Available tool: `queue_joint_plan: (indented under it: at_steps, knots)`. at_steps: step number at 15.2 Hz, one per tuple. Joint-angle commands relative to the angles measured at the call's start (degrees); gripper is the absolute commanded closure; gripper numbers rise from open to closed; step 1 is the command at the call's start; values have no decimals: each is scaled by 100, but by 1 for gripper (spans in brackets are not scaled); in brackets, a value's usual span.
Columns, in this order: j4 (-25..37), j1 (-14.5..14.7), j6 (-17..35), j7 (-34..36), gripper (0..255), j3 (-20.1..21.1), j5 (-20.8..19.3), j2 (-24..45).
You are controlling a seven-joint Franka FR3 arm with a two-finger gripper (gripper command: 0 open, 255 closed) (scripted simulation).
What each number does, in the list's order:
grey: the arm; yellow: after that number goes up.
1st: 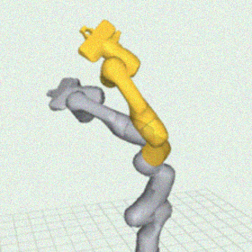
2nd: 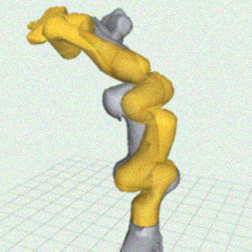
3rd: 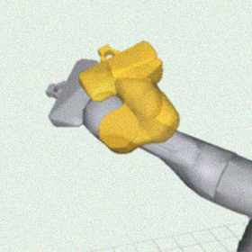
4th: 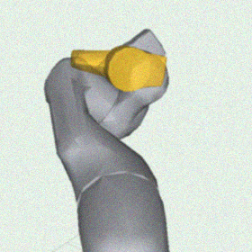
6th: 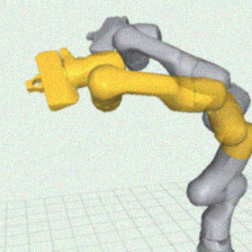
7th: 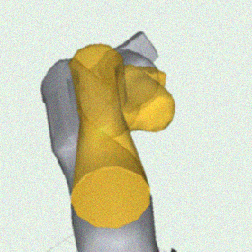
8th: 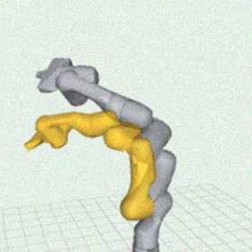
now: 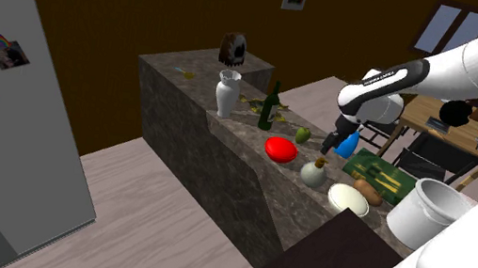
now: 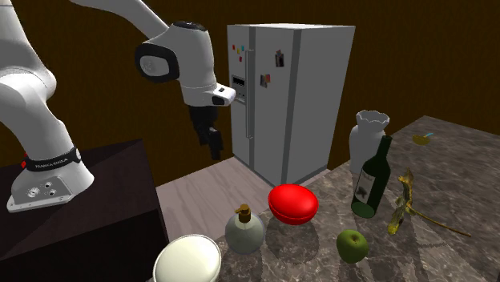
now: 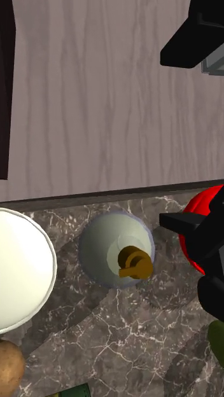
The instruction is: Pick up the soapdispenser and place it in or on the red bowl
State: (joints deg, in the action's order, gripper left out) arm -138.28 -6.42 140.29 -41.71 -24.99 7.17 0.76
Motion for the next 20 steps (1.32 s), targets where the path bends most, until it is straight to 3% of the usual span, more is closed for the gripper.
queue_joint_plan:
  at_steps: [1, 6, 10, 13, 20]
  knots:
    - [208, -79, 215, -448, 0, -53, 399, 498]
    - [936, -527, 469, -1392, 0, 126, 1310, 1676]
    - [1641, -998, 551, -1934, 0, 383, 1815, 2565]
    - [2236, -1345, 560, -2217, 0, 564, 2061, 3212]
    - [2378, -1479, 829, -2358, 0, 770, 2272, 3623]
